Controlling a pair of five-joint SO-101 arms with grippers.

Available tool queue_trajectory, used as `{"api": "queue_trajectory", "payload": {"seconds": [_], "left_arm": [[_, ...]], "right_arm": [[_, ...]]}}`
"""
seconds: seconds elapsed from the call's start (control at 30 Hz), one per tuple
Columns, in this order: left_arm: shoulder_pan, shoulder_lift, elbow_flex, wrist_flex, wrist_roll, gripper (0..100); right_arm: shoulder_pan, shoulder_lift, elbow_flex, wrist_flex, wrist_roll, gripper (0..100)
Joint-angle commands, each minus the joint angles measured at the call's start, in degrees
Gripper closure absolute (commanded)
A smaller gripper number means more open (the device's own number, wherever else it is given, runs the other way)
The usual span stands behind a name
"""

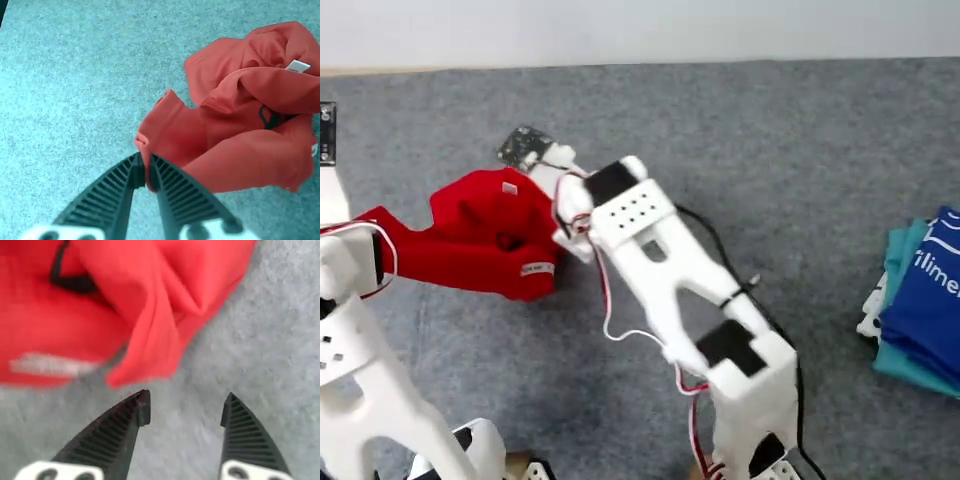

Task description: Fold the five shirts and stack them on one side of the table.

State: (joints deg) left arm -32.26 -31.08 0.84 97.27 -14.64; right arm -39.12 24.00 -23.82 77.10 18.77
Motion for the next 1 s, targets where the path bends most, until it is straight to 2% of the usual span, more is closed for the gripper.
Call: {"api": "queue_trajectory", "payload": {"seconds": [0.0, 0.27, 0.8, 0.97], "left_arm": [[-0.35, -1.14, 2.15, -2.81, -0.26, 100], [-0.35, -1.14, 4.53, -3.78, -0.18, 100], [-0.35, -1.14, 4.62, -3.78, -0.18, 100], [-0.35, -1.14, 4.62, -3.78, -0.18, 100]], "right_arm": [[-1.63, 2.07, -9.32, -0.31, -5.27, 75.8], [-4.0, 3.38, -16.79, 0.92, -8.09, 75.8], [-6.55, 9.71, -16.97, -1.54, -7.91, 75.8], [-5.32, 13.32, -16.97, -2.59, -7.74, 75.8]]}}
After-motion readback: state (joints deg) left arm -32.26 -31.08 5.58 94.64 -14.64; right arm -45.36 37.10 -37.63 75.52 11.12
